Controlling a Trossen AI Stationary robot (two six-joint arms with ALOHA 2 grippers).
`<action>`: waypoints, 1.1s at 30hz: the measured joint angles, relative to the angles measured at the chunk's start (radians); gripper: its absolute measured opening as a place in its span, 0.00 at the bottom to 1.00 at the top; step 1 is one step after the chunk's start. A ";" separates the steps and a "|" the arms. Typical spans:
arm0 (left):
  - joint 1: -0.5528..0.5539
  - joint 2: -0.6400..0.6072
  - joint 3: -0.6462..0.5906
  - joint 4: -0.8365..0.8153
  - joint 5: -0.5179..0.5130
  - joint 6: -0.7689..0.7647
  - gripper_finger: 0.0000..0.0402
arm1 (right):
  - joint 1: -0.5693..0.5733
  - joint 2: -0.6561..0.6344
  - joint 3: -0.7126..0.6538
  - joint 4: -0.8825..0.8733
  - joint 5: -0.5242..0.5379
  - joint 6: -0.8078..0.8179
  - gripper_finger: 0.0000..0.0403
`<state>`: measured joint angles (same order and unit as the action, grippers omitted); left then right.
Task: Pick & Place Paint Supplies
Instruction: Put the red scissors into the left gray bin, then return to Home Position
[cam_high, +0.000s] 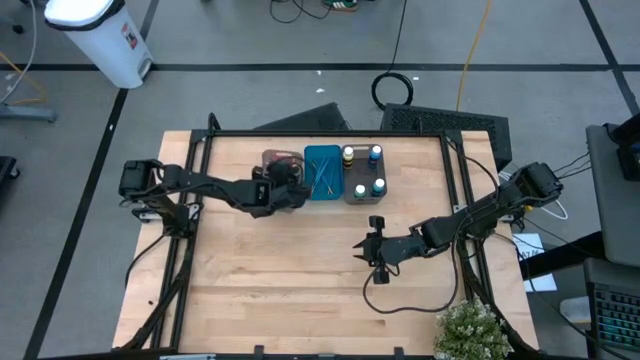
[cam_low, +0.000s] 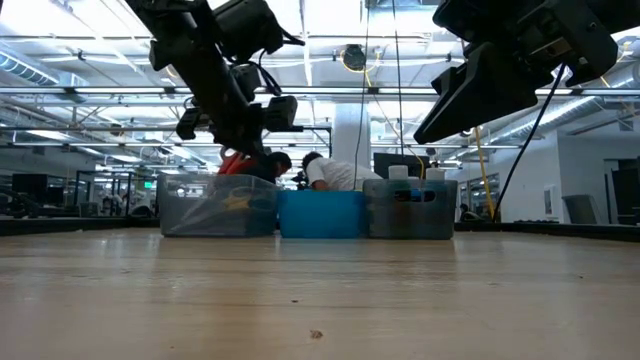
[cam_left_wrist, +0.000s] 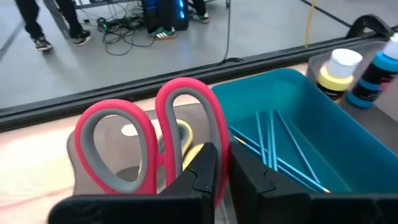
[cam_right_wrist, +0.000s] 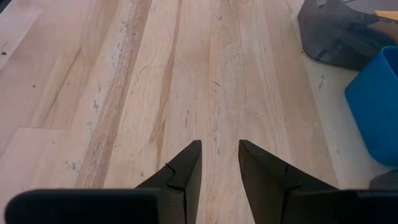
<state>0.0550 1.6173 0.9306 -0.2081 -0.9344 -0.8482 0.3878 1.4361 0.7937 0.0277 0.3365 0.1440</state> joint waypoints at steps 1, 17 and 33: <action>-0.001 0.000 0.000 0.000 0.008 0.000 0.06 | 0.000 0.000 0.000 0.000 0.000 0.000 0.25; 0.056 0.000 0.000 -0.008 0.211 0.048 0.34 | 0.000 0.000 0.000 -0.001 0.001 -0.001 0.25; 0.053 -0.372 0.018 -0.047 0.711 0.423 0.59 | 0.001 -0.052 0.000 -0.039 0.000 -0.035 0.25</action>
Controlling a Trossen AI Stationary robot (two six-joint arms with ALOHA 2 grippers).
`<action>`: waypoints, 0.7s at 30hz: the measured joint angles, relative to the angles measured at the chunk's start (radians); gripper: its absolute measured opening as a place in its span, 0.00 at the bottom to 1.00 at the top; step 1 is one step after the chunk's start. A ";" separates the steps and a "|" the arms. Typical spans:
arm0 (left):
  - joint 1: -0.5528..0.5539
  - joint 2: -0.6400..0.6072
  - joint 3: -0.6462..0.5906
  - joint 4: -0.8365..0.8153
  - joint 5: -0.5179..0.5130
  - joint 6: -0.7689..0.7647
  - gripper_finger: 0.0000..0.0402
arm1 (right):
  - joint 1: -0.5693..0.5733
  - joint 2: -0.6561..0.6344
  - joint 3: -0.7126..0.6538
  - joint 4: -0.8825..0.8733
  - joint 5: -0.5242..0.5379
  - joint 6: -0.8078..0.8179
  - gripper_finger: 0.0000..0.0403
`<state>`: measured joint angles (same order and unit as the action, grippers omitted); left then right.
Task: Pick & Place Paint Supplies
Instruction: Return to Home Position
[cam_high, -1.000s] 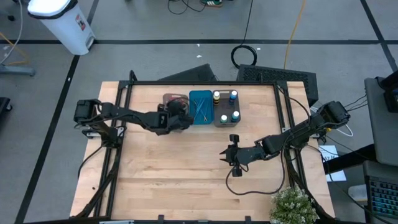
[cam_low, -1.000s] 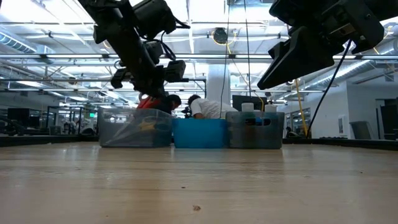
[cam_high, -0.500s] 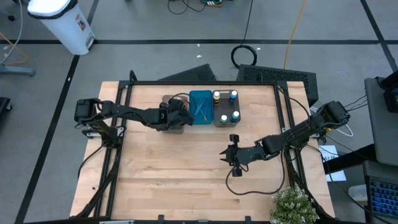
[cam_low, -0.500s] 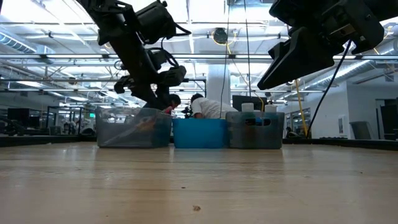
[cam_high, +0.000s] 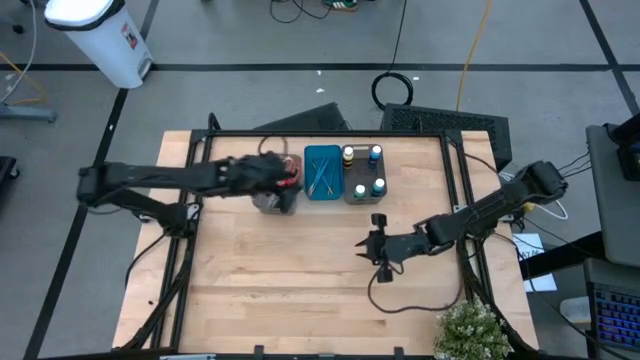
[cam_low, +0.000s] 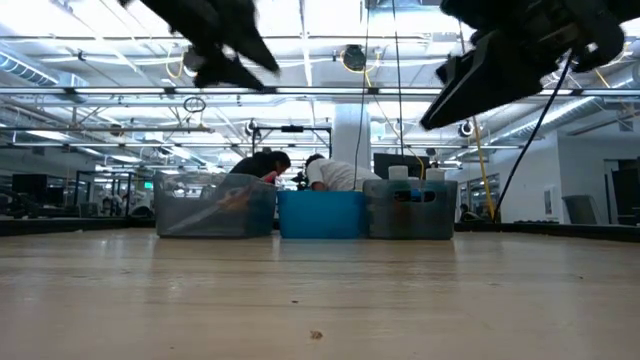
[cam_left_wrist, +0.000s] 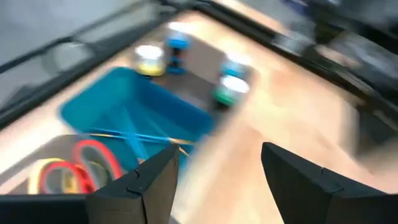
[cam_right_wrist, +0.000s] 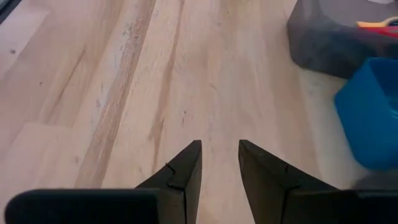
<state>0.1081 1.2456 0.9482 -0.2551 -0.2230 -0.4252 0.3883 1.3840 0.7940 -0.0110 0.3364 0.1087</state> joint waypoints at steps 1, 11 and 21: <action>-0.006 -0.043 0.000 -0.031 0.049 0.034 0.59 | 0.004 -0.029 0.000 -0.032 0.000 -0.004 0.25; -0.099 -0.379 -0.041 -0.210 0.238 0.125 0.60 | 0.022 -0.427 -0.005 -0.432 0.005 0.015 0.25; -0.261 -0.551 -0.493 0.366 0.035 0.209 0.60 | 0.017 -0.684 -0.271 -0.236 0.081 0.073 0.25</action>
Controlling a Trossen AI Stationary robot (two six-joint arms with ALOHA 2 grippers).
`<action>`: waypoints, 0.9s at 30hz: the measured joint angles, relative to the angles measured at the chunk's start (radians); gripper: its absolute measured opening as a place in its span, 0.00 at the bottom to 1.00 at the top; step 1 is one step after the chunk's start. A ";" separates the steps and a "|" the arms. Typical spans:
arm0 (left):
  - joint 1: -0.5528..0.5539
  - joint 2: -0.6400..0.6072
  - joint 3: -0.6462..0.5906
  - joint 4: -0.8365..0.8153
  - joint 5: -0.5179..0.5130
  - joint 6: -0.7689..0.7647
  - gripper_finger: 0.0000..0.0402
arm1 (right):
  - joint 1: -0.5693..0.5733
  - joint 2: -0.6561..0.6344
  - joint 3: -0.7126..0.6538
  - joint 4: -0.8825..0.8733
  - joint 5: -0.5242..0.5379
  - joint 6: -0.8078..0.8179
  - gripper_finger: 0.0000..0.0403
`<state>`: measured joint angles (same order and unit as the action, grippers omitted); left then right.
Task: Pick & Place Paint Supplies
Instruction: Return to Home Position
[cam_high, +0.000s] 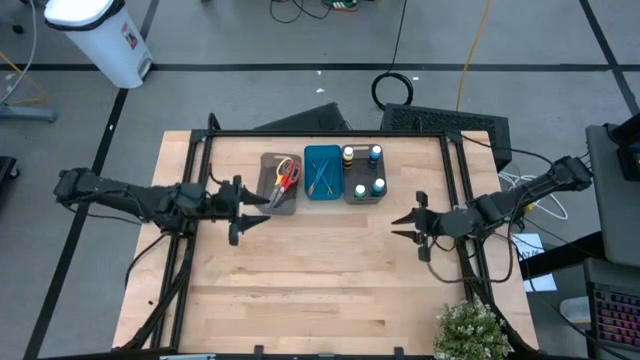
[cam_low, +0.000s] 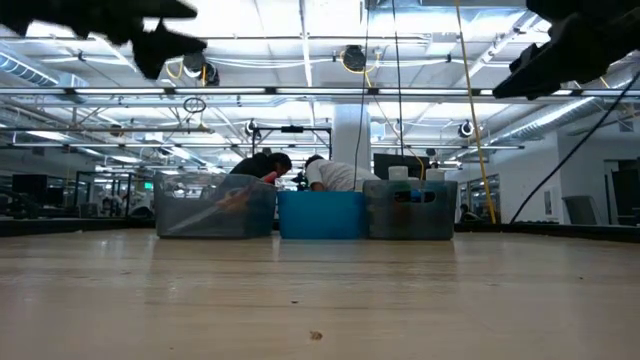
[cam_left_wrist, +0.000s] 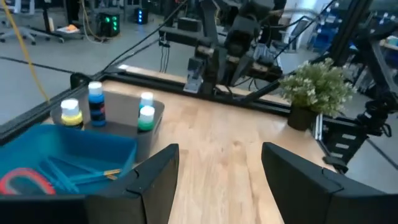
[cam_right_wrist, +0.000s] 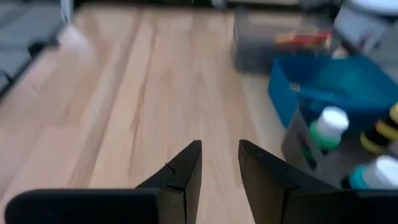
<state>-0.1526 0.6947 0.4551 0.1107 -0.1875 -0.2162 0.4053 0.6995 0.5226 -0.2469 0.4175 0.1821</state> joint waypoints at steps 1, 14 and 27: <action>0.000 -0.015 -0.043 0.036 -0.002 -0.002 0.60 | -0.001 -0.025 -0.030 0.051 0.000 -0.017 0.25; -0.008 -0.151 -0.417 0.424 -0.024 -0.048 0.60 | -0.148 -0.375 -0.297 0.320 -0.201 -0.052 0.25; -0.044 -0.151 -0.440 0.439 -0.050 -0.024 0.60 | -0.303 -0.501 -0.457 0.496 -0.356 -0.030 0.25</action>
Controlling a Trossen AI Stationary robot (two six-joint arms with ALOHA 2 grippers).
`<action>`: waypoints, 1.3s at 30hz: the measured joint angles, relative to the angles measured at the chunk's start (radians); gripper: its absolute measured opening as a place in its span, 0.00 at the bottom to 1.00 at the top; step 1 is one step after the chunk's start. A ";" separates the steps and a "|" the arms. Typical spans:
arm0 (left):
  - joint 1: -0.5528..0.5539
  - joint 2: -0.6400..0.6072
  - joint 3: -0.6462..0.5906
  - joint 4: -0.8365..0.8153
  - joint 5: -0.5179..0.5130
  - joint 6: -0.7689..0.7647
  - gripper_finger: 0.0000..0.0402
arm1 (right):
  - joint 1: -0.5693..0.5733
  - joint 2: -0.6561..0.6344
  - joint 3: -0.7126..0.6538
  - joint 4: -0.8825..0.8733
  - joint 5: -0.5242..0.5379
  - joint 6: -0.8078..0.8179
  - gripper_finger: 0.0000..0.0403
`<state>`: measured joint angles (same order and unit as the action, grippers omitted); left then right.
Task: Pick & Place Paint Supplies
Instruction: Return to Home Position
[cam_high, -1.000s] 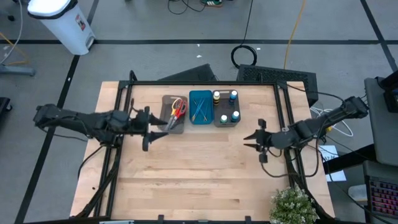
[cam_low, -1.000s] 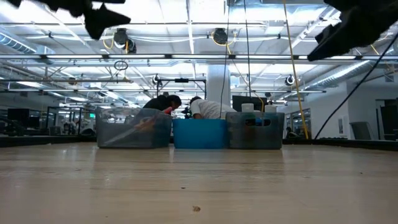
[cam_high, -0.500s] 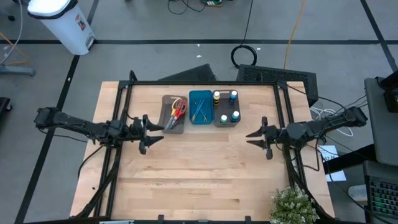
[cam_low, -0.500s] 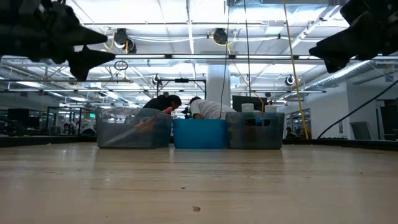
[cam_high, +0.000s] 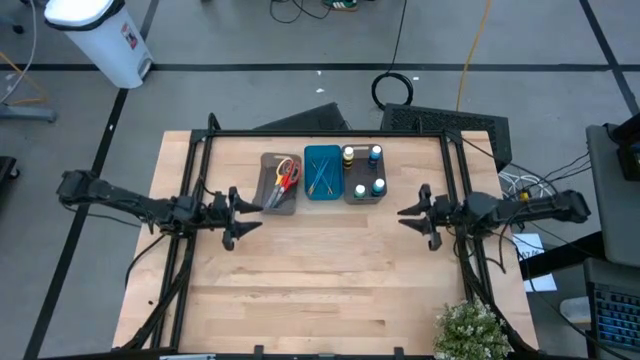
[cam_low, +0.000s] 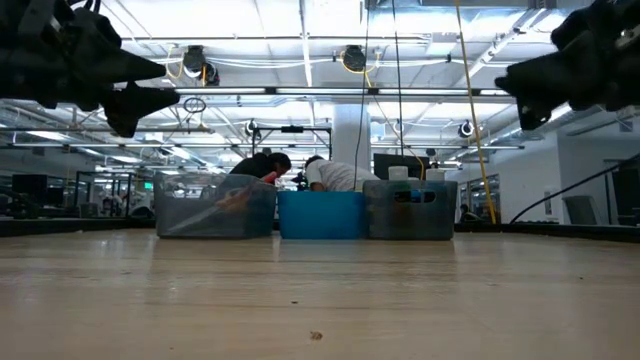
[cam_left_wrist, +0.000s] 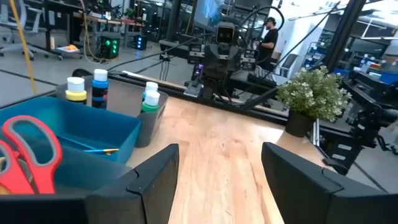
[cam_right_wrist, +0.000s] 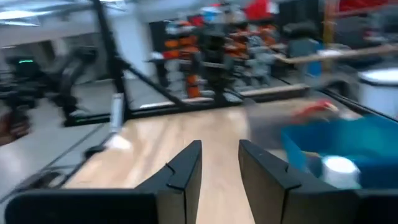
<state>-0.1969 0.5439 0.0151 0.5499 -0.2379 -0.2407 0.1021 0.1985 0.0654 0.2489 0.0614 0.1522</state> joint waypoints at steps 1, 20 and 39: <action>-0.003 0.001 0.000 -0.001 0.000 -0.004 0.60 | -0.006 -0.008 0.000 0.003 -0.037 -0.013 0.25; -0.028 0.030 0.001 -0.032 -0.015 -0.003 0.60 | -0.080 -0.194 -0.004 -0.087 -0.136 -0.052 0.25; -0.109 -0.098 0.002 0.024 -0.079 0.307 0.60 | -0.145 -0.196 -0.039 -0.101 -0.150 -0.018 0.25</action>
<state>-0.3056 0.4454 0.0166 0.5734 -0.3167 0.0664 -0.0428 0.0029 0.0261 0.1479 -0.0883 0.1347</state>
